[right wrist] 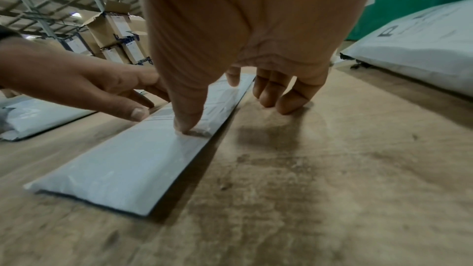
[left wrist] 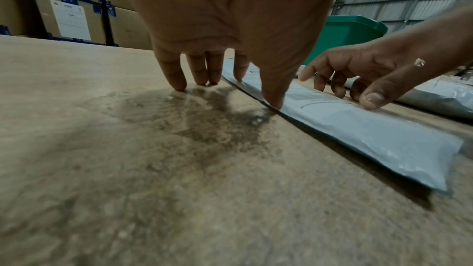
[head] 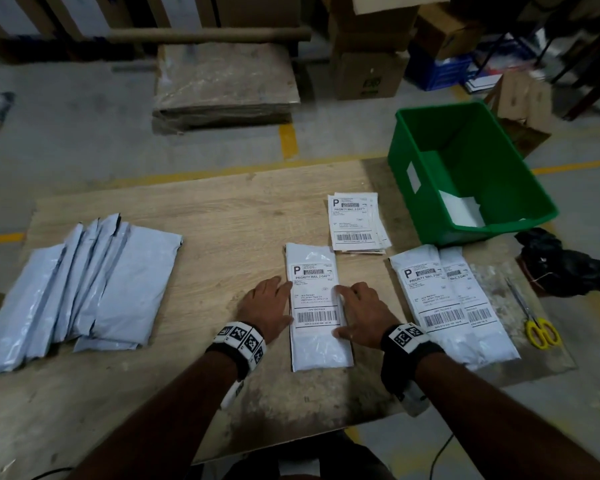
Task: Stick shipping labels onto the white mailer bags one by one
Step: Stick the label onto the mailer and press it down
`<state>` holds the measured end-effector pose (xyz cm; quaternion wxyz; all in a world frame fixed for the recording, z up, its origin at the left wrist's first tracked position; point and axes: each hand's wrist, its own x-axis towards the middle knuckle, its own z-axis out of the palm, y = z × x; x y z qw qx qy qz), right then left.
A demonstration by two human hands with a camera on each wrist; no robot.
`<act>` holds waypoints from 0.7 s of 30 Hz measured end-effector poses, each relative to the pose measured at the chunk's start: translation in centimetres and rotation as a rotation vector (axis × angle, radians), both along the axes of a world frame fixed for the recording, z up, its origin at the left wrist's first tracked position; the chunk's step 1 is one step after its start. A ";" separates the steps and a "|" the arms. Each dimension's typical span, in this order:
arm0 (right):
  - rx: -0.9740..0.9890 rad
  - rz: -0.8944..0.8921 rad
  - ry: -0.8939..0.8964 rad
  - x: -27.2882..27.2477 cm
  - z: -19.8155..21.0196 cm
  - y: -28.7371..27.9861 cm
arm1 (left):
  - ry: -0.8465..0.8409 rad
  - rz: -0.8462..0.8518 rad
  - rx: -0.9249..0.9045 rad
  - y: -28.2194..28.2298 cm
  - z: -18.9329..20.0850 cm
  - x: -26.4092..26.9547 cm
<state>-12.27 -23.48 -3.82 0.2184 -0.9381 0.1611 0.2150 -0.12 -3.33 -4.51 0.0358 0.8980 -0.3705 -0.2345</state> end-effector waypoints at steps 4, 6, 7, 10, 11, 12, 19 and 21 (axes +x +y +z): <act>-0.003 0.008 -0.010 -0.1 0.0 0.1 | 0.006 -0.023 -0.056 0.1 0.5 -0.1; -0.004 0.016 -0.022 -0.2 0.0 0.1 | 0.008 -0.068 -0.066 0.3 0.7 0.0; -0.002 0.013 -0.031 -0.1 0.0 0.1 | 0.017 -0.080 -0.068 0.4 0.7 0.0; 0.020 -0.021 -0.032 0.7 0.4 0.0 | 0.036 -0.090 -0.060 0.6 0.8 0.3; 0.025 -0.036 -0.034 1.2 0.5 0.0 | 0.032 -0.095 -0.054 0.5 0.9 0.4; 0.033 -0.052 -0.040 1.8 0.7 -0.1 | 0.031 -0.100 -0.051 0.5 0.9 0.4; 0.065 -0.076 0.071 4.9 1.1 -0.4 | 0.035 -0.108 -0.054 0.5 0.8 0.6; 0.051 -0.097 -0.019 4.8 1.4 -0.2 | 0.038 -0.120 -0.050 0.7 0.8 0.7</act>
